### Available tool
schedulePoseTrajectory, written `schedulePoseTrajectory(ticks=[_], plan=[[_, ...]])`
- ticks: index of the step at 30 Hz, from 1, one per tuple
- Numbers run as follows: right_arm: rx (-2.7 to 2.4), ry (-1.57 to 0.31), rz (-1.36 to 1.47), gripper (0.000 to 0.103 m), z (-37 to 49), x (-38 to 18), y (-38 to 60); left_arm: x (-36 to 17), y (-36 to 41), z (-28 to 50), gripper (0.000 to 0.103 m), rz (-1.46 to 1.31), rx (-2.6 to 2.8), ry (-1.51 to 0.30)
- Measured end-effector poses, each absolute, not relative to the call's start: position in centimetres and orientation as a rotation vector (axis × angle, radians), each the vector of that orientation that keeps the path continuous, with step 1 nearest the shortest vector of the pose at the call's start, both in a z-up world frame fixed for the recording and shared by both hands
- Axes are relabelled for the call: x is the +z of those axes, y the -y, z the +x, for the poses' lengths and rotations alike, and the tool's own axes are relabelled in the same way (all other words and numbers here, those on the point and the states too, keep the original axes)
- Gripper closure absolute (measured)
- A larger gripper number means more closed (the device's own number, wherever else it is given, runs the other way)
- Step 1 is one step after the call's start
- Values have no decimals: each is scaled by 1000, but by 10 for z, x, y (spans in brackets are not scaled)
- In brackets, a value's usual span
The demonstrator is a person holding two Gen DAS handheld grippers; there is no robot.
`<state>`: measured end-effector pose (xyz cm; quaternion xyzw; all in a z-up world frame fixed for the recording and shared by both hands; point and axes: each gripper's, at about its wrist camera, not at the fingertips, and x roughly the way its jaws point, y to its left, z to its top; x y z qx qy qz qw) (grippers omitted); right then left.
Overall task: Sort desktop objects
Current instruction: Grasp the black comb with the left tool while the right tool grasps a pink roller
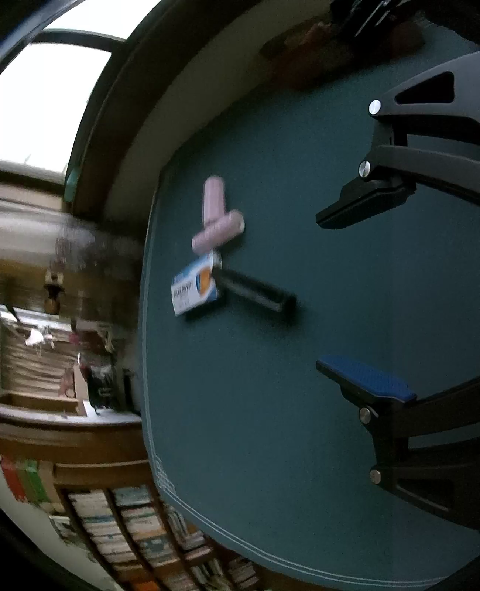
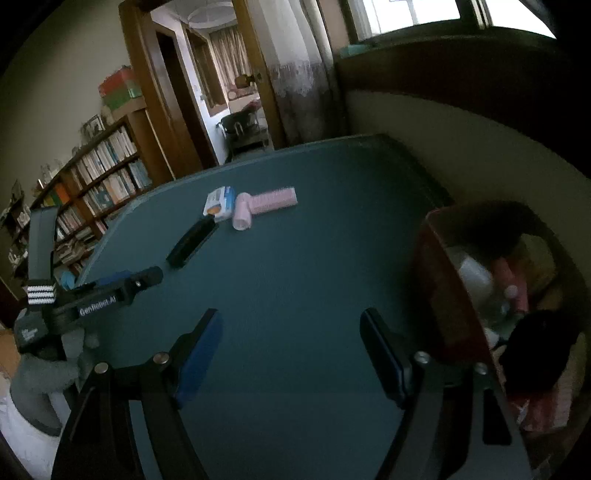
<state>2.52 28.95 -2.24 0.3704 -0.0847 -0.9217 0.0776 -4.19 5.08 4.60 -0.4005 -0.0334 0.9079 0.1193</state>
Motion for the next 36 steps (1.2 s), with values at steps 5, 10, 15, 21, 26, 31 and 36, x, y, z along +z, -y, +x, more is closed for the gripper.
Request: schedulePoseTrajectory(ticks=[5,10,15,21,26,31,36], plan=[[-2739,270,1134,23,17,-29,-287,38,-48,-62,31,-1200,2665,53],[-2718,265,1147,23,7,-34,-281,34,-59,-80,31,-1204,2656,-3],[-2710,262,1147,23,-5,-35,-275,34,-70,-97,31,-1192,2636,-34],[-2706,250,1137,23,-22,-34,-265,27,-84,-120,55,-1197,2607,-70],[-2702,266,1133,23,-44,-33,-255,17,-81,-134,76,-1216,2596,-24],[-2701,233,1130,24,-70,-37,-239,16,-75,-133,86,-1190,2597,13],[-2693,169,1173,46,-101,-50,-224,19,-64,-129,86,-1155,2605,102]])
